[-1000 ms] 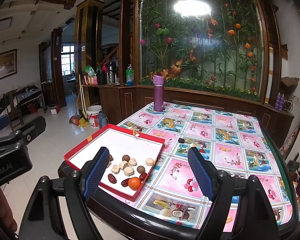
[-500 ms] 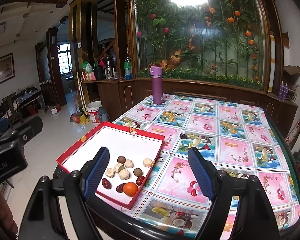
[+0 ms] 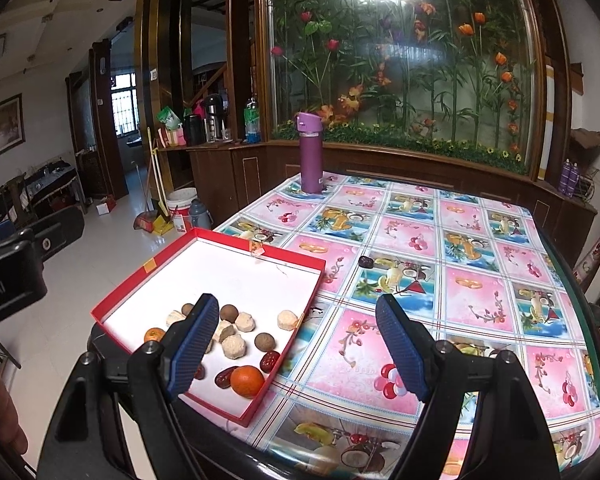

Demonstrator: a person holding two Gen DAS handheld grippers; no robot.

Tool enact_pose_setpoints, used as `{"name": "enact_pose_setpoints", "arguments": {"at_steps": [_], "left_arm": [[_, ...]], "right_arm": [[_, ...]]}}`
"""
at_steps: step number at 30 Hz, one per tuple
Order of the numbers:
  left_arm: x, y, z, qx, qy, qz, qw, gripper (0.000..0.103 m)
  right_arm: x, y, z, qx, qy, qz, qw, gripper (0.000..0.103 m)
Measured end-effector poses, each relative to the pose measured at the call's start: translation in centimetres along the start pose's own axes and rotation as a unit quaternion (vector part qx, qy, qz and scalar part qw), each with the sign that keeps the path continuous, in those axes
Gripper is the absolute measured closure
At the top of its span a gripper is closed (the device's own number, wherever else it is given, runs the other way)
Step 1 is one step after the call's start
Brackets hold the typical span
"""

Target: Organize fruits

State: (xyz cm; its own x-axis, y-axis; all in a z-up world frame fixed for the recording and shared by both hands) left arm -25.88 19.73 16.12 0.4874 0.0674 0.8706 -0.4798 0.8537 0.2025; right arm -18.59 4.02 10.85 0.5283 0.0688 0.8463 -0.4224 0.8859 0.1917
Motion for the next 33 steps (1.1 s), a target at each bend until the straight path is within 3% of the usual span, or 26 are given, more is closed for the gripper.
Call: {"name": "enact_pose_setpoints", "arguments": {"at_steps": [17, 29, 33], "left_arm": [[-0.5, 2.1, -5.2, -0.011, 0.019, 0.006, 0.9997, 0.0], [-0.9, 2.1, -5.5, -0.006, 0.026, 0.008, 0.9996, 0.0], [-0.8, 1.0, -5.3, -0.019, 0.021, 0.0, 0.9996, 0.0]], "right_arm": [[-0.6, 2.5, -3.8, -0.018, 0.011, 0.019, 1.0, 0.022], [-0.7, 2.6, -3.9, -0.009, 0.011, 0.022, 1.0, 0.022], [-0.8, 2.1, -3.7, -0.004, 0.009, 0.021, 1.0, 0.022]]}}
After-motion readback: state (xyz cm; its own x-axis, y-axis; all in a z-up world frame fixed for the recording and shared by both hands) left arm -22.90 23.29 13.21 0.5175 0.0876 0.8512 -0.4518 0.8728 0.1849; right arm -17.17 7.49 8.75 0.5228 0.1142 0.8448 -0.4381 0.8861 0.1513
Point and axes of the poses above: each gripper's, at about its wrist camera, not at the fingertips, and z roughly against the way its jaws point, y to its left, x to its top, the point moved 3 cm from there along -z, roughly the way its jaws point, and after that the axes turned 12 degrees about -z, right-handed, at the moved point
